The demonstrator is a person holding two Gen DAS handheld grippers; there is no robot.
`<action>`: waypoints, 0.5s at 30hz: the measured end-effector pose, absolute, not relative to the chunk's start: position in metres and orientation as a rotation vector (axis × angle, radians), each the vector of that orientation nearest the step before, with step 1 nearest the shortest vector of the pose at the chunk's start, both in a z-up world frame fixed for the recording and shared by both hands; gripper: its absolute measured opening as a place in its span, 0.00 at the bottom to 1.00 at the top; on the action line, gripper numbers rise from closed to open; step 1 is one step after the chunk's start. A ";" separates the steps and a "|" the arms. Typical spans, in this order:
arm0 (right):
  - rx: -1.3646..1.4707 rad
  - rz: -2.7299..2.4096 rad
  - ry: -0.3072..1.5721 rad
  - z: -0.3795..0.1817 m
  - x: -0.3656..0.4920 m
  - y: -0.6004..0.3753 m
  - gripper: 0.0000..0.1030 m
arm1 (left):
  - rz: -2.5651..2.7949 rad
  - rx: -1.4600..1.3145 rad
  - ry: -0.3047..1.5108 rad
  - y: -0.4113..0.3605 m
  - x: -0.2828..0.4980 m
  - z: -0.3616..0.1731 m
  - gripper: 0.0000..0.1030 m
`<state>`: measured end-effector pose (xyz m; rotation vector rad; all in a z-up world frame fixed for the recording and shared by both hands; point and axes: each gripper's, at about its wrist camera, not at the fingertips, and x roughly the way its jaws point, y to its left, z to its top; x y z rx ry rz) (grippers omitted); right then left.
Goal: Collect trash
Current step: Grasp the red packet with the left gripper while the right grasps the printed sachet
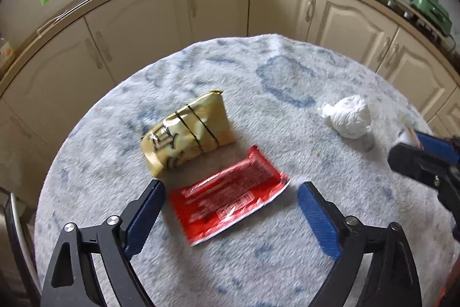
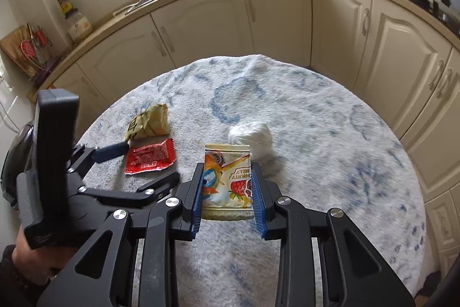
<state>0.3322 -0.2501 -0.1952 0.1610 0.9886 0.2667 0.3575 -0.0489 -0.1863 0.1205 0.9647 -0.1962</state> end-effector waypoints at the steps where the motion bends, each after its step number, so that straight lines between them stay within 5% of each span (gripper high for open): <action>1: 0.166 0.261 0.990 -0.195 0.330 -0.252 0.29 | -0.200 0.118 0.968 -0.050 0.360 -0.187 0.86; 3: 0.174 0.256 0.991 -0.196 0.326 -0.255 0.29 | -0.209 0.106 0.966 -0.050 0.359 -0.186 0.66; 6: 0.182 0.255 0.989 -0.195 0.321 -0.256 0.29 | -0.232 0.110 0.965 -0.050 0.350 -0.185 0.56; 15: 0.193 0.241 0.978 -0.191 0.311 -0.264 0.29 | -0.271 0.076 0.980 -0.042 0.326 -0.187 0.59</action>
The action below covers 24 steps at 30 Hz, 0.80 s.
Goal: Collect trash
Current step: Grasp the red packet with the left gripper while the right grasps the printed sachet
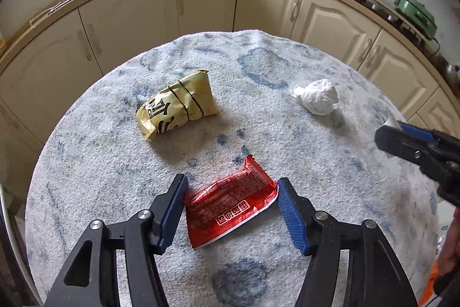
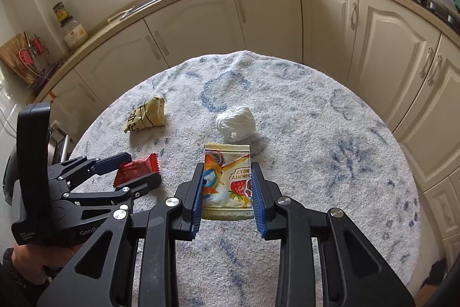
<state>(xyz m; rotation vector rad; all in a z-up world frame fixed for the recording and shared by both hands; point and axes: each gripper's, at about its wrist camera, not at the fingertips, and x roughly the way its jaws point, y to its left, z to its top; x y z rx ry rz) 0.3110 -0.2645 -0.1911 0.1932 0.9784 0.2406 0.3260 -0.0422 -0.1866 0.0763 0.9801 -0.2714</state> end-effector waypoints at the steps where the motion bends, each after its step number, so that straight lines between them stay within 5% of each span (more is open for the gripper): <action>1: 0.193 0.239 0.977 -0.190 0.310 -0.265 0.29 | -0.273 0.093 0.977 -0.044 0.325 -0.187 0.59; 17: 0.207 0.225 0.959 -0.182 0.294 -0.273 0.29 | -0.329 -0.073 0.993 -0.022 0.306 -0.172 0.49; 18: 0.207 0.224 0.959 -0.182 0.294 -0.274 0.29 | -0.337 -0.078 0.989 -0.023 0.304 -0.170 0.32; 19: 0.209 0.223 0.958 -0.181 0.293 -0.275 0.29 | -0.346 -0.077 0.996 -0.025 0.302 -0.169 0.27; 24: 0.217 0.211 0.956 -0.180 0.289 -0.280 0.29 | -0.333 -0.016 0.995 -0.028 0.302 -0.166 0.26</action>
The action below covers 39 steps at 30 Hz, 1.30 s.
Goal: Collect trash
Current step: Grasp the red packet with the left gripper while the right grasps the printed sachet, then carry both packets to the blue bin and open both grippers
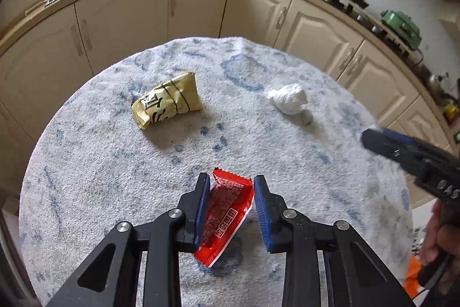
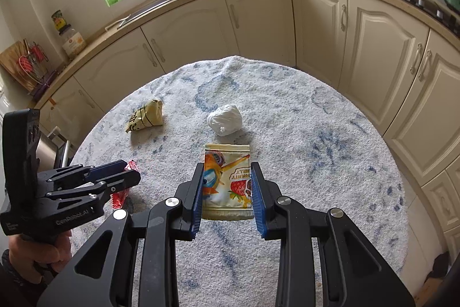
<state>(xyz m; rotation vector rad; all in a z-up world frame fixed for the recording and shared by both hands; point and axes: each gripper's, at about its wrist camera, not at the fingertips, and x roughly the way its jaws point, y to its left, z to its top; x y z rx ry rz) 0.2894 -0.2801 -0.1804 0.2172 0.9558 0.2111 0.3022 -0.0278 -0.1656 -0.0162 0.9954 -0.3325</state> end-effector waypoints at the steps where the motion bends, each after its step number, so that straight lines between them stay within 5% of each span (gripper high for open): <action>1: 0.219 0.209 0.956 -0.180 0.288 -0.281 0.29 | -0.328 -0.017 1.009 -0.026 0.303 -0.166 0.26; 6: 0.222 0.197 0.964 -0.182 0.283 -0.286 0.29 | -0.346 0.043 1.026 -0.030 0.298 -0.173 0.32; 8: 0.222 0.196 0.965 -0.183 0.282 -0.287 0.29 | -0.364 0.093 1.040 -0.034 0.294 -0.172 0.43; 9: 0.223 0.196 0.964 -0.182 0.282 -0.287 0.29 | -0.365 0.105 1.038 -0.034 0.292 -0.171 0.57; 11: 0.221 0.197 0.963 -0.182 0.282 -0.286 0.29 | -0.372 0.125 1.016 -0.034 0.288 -0.170 0.62; 16: 0.220 0.199 0.967 -0.183 0.281 -0.284 0.29 | -0.358 0.153 1.010 -0.033 0.285 -0.175 0.26; 21: 0.220 0.201 0.961 -0.180 0.280 -0.283 0.29 | -0.389 0.068 1.039 -0.027 0.286 -0.169 0.09; 39: 0.283 0.093 0.886 -0.158 0.251 -0.344 0.29 | -0.538 0.043 0.909 -0.082 0.273 -0.113 0.06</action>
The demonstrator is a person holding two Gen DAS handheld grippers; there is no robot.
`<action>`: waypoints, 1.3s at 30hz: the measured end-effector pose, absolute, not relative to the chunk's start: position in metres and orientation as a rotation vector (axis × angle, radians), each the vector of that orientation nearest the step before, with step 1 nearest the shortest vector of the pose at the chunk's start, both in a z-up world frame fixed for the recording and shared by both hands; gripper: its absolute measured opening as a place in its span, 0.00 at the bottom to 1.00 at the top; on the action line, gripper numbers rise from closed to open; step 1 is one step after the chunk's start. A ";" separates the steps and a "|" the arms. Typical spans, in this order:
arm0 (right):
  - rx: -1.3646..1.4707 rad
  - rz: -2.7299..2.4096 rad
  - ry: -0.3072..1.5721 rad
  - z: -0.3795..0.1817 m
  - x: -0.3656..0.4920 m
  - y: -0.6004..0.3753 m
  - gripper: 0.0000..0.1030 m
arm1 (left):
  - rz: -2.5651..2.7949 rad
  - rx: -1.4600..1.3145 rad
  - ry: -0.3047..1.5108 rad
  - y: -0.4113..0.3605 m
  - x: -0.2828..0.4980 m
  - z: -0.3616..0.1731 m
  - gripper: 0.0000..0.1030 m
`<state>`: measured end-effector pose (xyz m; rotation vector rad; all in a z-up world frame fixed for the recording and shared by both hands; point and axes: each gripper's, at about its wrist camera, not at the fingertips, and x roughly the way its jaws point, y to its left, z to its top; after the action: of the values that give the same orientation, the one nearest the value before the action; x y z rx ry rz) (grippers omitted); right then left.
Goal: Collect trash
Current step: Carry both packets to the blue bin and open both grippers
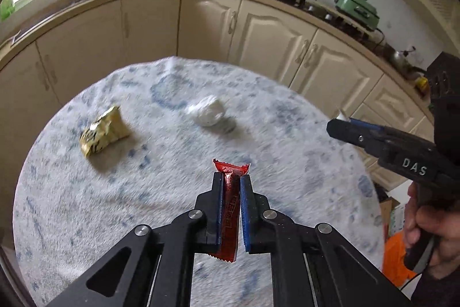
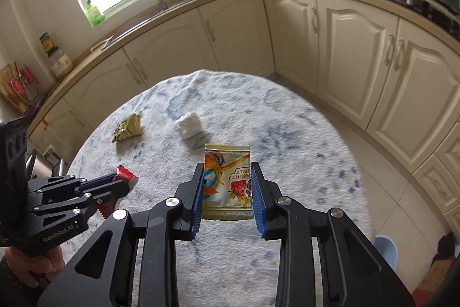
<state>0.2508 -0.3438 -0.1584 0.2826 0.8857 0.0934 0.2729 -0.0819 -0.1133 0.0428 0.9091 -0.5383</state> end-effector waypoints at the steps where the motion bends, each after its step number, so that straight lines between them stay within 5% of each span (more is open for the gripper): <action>1: 0.290 0.077 0.875 -0.155 0.246 -0.352 0.29 | -0.550 0.050 0.899 -0.087 0.273 -0.109 0.06; 15: 0.389 -0.280 0.752 -0.121 0.135 -0.509 0.29 | -0.903 0.183 0.763 -0.252 0.241 -0.054 0.06; 39: 0.715 -0.626 0.947 -0.269 0.012 -0.690 0.31 | -1.190 0.361 1.205 -0.550 0.263 -0.197 0.11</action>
<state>0.0117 -0.6898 -0.2688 0.7154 0.9472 -0.6258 0.2625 -0.5502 -0.1965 0.3612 1.2055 -1.1900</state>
